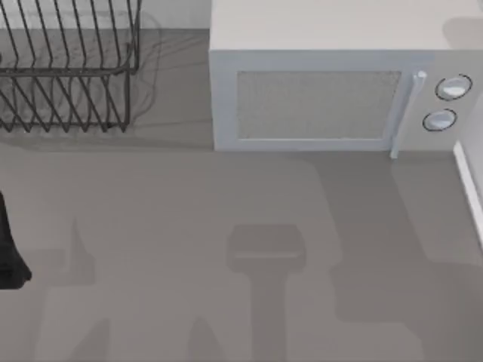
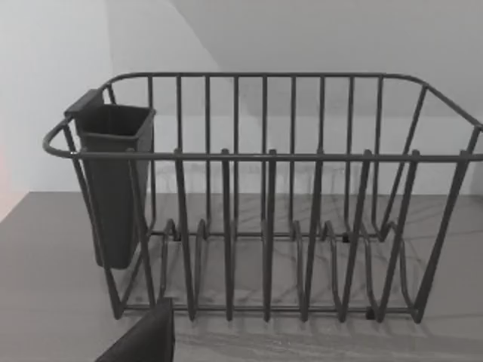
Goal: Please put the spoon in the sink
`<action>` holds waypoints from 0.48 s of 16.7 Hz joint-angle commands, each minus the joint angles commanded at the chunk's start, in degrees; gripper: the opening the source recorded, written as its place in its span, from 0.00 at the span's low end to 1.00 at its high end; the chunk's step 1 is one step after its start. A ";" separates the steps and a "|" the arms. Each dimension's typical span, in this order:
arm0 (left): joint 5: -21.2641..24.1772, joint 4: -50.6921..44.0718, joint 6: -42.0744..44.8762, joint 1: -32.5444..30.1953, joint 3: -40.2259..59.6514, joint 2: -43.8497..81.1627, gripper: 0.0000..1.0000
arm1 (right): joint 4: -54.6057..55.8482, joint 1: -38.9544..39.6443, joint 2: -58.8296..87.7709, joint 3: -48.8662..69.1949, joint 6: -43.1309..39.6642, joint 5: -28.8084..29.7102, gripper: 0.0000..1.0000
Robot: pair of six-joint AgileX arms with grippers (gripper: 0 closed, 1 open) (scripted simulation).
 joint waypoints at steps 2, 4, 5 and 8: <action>0.00 0.00 0.00 0.00 0.00 0.00 1.00 | -0.55 0.02 1.06 1.29 -0.01 0.03 0.00; 0.00 0.00 0.00 0.00 0.00 0.00 1.00 | -0.55 0.02 1.06 1.29 -0.01 0.03 0.00; 0.00 0.00 0.00 0.00 0.00 0.00 1.00 | -0.55 0.02 1.06 1.29 -0.01 0.03 0.00; 0.00 0.00 0.00 0.00 0.00 0.00 1.00 | -0.55 0.02 1.06 1.29 -0.01 0.03 0.23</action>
